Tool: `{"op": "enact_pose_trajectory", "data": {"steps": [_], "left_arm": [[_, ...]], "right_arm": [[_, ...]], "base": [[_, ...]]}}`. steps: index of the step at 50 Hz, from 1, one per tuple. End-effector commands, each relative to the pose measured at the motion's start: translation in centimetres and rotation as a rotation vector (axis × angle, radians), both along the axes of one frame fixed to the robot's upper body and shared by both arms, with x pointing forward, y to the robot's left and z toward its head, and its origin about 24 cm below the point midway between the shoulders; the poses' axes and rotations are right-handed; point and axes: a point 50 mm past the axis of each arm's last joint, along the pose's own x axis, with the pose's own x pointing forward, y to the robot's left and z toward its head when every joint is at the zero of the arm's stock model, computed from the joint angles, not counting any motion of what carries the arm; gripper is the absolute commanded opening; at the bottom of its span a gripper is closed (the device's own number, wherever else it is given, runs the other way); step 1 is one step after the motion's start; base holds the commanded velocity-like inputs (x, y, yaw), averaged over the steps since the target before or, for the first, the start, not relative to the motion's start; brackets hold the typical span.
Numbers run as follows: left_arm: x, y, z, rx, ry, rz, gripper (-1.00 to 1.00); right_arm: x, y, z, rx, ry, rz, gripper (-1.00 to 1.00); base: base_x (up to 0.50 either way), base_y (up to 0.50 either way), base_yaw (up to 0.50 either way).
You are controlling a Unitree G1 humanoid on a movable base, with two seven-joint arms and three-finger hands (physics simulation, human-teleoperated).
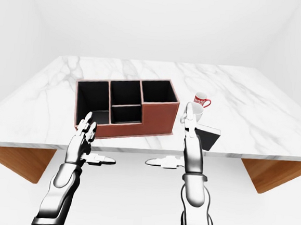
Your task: Pick up the book and place it in the right compartment of the caddy.
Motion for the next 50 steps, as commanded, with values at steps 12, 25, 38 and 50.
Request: {"op": "enact_pose_trajectory", "data": {"steps": [12,25,38,50], "left_arm": [[0.0,0.0,0.0,0.001,-0.002,-0.004,1.0],[-0.2,0.0,0.1,0.003,-0.004,-0.007,1.0],[-0.2,-0.1,0.1,0.003,-0.006,-0.008,1.0],[-0.1,-0.1,0.1,0.003,-0.006,-0.008,1.0]], "right_arm": [[-0.3,0.0,0.9,-0.037,-0.04,-0.021,1.0],[-0.5,0.2,1.4,-0.066,-0.063,-0.021,1.0],[-0.5,0.2,1.1,-0.08,-0.048,-0.023,1.0],[-0.5,0.2,1.1,-0.088,-0.045,-0.017,1.0]], "base": [[0.0,0.0,0.0],[0.42,0.0,0.0],[0.04,0.0,0.0],[0.0,0.0,0.0]]}}
